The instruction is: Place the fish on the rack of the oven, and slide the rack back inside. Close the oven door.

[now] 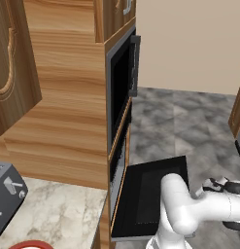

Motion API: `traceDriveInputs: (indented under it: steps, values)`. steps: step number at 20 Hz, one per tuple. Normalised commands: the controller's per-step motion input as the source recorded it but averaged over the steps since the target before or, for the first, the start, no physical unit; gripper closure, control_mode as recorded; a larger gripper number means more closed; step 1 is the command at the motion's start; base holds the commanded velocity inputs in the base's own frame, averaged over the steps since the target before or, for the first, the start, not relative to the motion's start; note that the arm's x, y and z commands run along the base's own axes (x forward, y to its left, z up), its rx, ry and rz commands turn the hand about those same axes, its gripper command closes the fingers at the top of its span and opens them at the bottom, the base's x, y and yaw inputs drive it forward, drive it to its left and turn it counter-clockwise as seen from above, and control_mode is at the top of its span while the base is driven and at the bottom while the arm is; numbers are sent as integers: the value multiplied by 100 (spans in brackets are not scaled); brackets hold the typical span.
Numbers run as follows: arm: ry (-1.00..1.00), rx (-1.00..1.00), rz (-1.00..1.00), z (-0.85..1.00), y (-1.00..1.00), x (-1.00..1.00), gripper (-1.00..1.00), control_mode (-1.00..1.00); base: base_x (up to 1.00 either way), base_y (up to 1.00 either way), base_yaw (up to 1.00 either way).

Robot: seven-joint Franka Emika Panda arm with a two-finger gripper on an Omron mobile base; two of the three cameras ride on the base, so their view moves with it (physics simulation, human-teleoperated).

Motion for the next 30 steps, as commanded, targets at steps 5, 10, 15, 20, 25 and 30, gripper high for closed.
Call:
traceDriveInputs:
  steps: [5,10,15,20,25,30]
  values:
    - [10,21,26,-100,-44,5,-100,-100,0,0,0]
    - [-2,32,17,-100,30,57,-100,-100,0,0,0]
    - [-12,51,5,-96,41,81,-100,-100,0,0,0]
    - [-23,63,-6,-38,4,82,-100,-100,0,0,0]
    - [-8,64,-4,26,2,43,-100,-100,0,0,0]
    - [-19,56,1,99,49,36,-100,-100,0,0,0]
